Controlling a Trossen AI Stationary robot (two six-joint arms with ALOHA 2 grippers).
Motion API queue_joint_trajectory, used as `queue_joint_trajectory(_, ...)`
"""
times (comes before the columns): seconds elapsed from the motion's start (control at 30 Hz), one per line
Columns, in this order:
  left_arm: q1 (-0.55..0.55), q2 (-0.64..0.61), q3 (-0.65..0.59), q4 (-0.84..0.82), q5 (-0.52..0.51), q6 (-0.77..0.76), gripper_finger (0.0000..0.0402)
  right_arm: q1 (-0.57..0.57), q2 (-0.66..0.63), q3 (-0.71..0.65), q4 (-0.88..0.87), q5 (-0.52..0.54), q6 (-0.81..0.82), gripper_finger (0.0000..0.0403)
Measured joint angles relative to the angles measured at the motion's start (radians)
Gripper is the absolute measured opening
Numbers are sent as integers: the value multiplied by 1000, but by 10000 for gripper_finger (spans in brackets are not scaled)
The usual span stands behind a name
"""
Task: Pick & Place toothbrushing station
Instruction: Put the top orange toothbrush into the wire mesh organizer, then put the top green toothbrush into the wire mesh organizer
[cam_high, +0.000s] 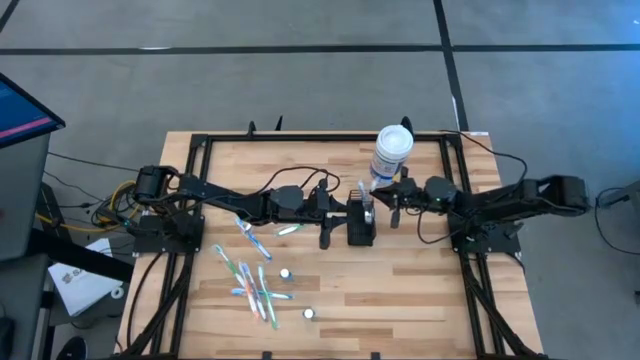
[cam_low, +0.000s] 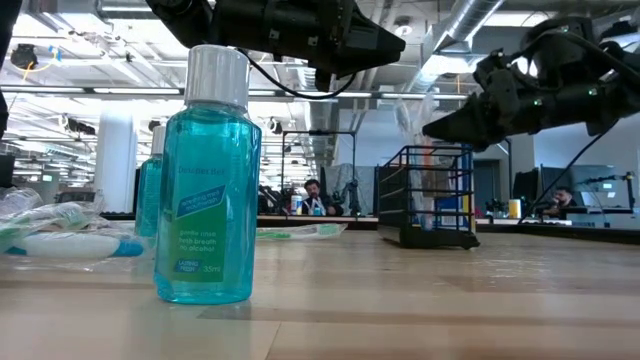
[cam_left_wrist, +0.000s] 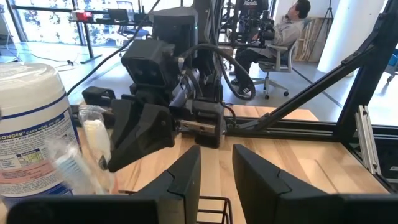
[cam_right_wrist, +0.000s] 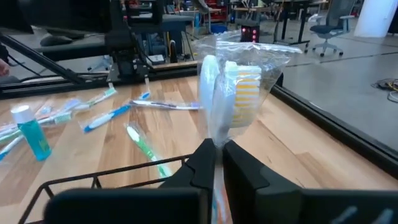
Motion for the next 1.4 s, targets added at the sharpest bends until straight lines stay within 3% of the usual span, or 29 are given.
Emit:
queue_joint_trajectory(0.6, 1, 0, 0, -1, 0, 0, 88, -14, 37, 0, 43, 0, -3, 46)
queue_joint_trajectory(1.17, 1, 0, 0, -2, 0, 0, 88, -11, 34, 0, 50, -3, -28, 178)
queue_joint_trajectory(1.4, 1, 0, 0, -40, 0, 0, 88, -20, -47, 0, 29, 0, -29, 202)
